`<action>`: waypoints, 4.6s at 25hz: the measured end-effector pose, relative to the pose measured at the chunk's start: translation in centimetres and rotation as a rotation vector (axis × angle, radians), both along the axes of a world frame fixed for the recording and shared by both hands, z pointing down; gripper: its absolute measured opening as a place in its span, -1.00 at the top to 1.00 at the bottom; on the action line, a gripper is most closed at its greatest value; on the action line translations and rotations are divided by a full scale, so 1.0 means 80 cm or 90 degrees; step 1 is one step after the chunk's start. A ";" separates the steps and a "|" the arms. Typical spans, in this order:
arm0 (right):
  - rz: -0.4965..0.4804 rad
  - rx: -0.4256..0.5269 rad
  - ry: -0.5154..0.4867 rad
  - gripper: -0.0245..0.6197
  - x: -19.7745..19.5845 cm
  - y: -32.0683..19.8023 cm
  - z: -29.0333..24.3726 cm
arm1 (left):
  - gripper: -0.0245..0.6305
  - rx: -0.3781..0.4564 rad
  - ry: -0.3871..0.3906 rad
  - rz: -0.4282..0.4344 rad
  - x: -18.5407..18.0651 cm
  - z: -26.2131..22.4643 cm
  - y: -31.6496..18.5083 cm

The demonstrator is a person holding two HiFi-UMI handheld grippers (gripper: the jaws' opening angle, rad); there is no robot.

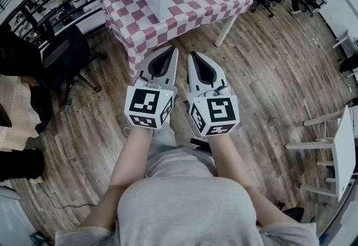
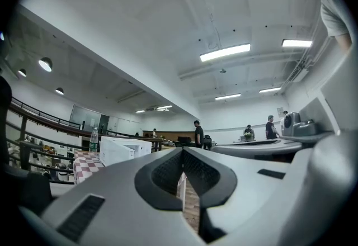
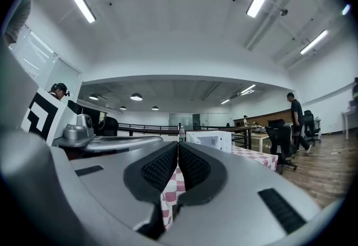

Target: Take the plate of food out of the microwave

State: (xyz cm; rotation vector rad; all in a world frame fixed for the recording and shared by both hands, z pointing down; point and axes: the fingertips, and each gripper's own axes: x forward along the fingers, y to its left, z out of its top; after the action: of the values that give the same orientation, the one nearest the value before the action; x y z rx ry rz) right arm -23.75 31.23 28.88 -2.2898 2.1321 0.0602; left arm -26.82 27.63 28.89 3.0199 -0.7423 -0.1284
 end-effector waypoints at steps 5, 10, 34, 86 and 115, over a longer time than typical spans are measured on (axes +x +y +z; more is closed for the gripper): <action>0.000 0.000 -0.003 0.84 0.024 -0.039 0.001 | 0.92 0.002 -0.003 0.011 0.030 0.000 -0.039; 0.009 0.002 -0.008 0.84 0.049 -0.083 0.002 | 0.92 0.005 -0.007 0.019 0.055 0.000 -0.082; 0.058 -0.035 -0.022 0.84 0.159 -0.236 0.016 | 0.92 -0.010 -0.009 0.105 0.163 0.009 -0.234; -0.158 -0.081 -0.013 0.84 0.430 -0.469 0.055 | 0.92 -0.077 -0.017 -0.151 0.421 0.053 -0.463; -0.426 -0.153 -0.062 0.84 0.476 -0.565 0.056 | 0.92 -0.090 -0.028 -0.259 0.455 0.073 -0.524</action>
State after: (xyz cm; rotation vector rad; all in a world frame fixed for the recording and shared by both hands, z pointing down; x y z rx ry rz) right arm 14.29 -13.98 33.36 -1.4971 2.8379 -0.3197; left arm 9.57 -14.26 34.72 2.7081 -1.3009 -0.0171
